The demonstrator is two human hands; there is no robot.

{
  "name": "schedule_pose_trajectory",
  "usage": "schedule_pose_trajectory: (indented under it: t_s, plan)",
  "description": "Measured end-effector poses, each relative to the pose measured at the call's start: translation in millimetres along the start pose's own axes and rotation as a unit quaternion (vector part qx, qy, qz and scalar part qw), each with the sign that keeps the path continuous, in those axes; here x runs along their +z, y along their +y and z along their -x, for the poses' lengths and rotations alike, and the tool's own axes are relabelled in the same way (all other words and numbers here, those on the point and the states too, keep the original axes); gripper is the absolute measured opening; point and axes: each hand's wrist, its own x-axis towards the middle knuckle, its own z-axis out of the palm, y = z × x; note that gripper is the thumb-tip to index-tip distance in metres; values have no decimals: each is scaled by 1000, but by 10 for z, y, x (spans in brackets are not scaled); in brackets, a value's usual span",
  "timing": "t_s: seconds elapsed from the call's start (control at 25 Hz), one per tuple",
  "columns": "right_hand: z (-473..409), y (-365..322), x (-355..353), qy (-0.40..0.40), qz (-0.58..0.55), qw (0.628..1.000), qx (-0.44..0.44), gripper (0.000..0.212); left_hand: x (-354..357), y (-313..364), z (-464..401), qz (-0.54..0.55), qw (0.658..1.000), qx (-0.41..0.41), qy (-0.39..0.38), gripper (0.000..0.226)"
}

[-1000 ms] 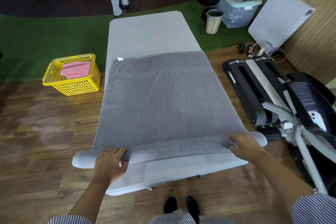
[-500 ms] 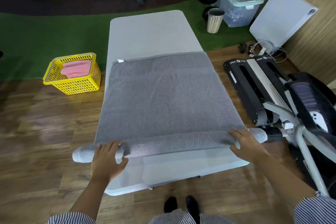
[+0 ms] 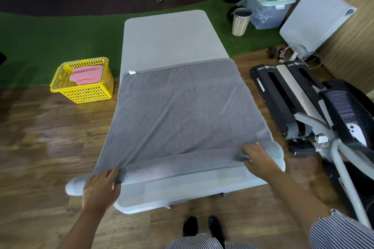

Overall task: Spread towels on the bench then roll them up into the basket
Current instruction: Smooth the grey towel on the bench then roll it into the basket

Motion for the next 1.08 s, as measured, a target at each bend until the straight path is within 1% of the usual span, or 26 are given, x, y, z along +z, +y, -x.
schedule_pose_trajectory:
  t_s: [0.12,0.2,0.24,0.32,0.4,0.44,0.48,0.56,0.64,0.76,0.88,0.96,1.08]
  plan:
    - [81,171,-163,-49,35,997,58,27,18,173,-145,34,997,59,36,43]
    - [144,250,-197,-56,38,996,61,27,5,242,-214,49,994,78,53,45]
    - [173,269,-182,-37,35,997,52,30,-9,270,-221,48,994,78,56,46]
    - [231,299,-94,44,32,998,32,35,-52,333,-190,40,997,51,46,47]
    - [260,336,11,120,31,992,13,36,-44,365,-153,36,998,30,35,48]
    - [275,346,46,125,17,992,10,37,-34,359,-136,33,999,31,22,50]
    - [291,351,62,116,2,993,7,39,-21,340,-124,28,999,38,5,53]
    - [301,387,68,63,-4,998,-4,48,26,282,-127,10,998,67,-7,60]
    - [268,398,33,11,18,1000,-11,53,7,280,-136,-2,997,69,-17,56]
    - [189,359,-51,-4,9,1000,-2,46,-24,295,-102,7,998,53,-21,43]
    - [158,317,-57,-16,24,1000,-1,41,-19,230,-12,16,998,68,-5,33]
    - [135,305,-48,-32,38,999,6,34,-45,222,-23,13,997,74,4,34]
    - [68,265,-144,-59,43,997,29,17,-50,262,-110,15,996,85,38,38]
